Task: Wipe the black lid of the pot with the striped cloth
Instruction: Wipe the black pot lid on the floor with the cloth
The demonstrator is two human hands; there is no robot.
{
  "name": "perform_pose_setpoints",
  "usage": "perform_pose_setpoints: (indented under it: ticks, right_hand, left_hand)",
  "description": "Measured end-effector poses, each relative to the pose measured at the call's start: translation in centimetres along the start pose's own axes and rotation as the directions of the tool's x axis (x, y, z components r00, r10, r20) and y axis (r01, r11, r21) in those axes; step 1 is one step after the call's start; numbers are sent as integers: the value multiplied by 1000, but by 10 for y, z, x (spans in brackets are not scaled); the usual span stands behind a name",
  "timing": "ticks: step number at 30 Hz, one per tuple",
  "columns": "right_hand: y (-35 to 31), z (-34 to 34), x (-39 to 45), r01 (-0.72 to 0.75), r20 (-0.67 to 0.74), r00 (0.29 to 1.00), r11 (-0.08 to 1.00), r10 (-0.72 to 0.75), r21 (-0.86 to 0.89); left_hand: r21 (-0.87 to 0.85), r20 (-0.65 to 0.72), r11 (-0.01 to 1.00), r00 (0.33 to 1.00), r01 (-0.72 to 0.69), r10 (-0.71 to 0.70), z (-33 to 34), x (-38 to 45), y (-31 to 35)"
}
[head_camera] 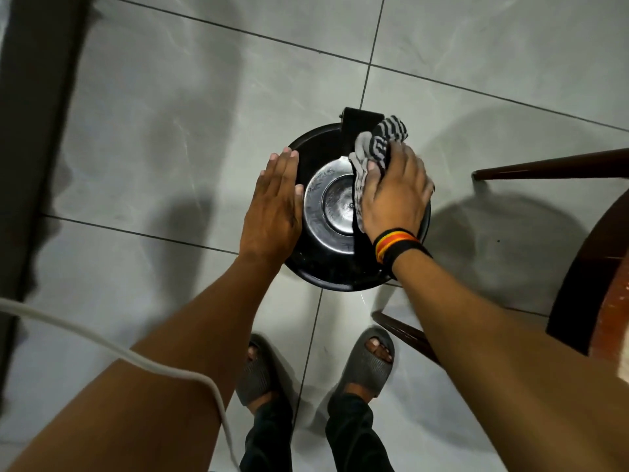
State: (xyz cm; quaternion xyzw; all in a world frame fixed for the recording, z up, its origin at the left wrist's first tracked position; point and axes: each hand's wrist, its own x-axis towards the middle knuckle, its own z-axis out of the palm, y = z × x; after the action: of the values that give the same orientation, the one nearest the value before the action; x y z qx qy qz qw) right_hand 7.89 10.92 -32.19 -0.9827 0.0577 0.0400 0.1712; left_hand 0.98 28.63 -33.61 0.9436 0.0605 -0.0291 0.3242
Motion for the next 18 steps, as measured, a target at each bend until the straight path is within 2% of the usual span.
perform_pose_setpoints:
  ticks: [3, 6, 8, 12, 18]
  right_hand:
    - [-3, -1, 14, 46, 63, 997, 997, -50, 65]
    - [-14, -6, 45, 12, 149, 988, 987, -36, 162]
    - [-12, -10, 47, 46, 161, 984, 986, -72, 161]
    - [13, -14, -7, 199, 127, 972, 980, -200, 17]
    - [25, 3, -105, 189, 163, 973, 972, -166, -138]
  left_hand:
    - [6, 9, 1000, 1000, -6, 6, -1, 0, -1]
    - [14, 15, 1000, 1000, -1, 1, -1, 1, 0]
    - [9, 12, 1000, 1000, 17, -17, 2, 0, 2]
    - [11, 8, 1000, 1000, 25, -25, 3, -2, 4]
    - [30, 18, 999, 999, 39, -39, 3, -1, 6]
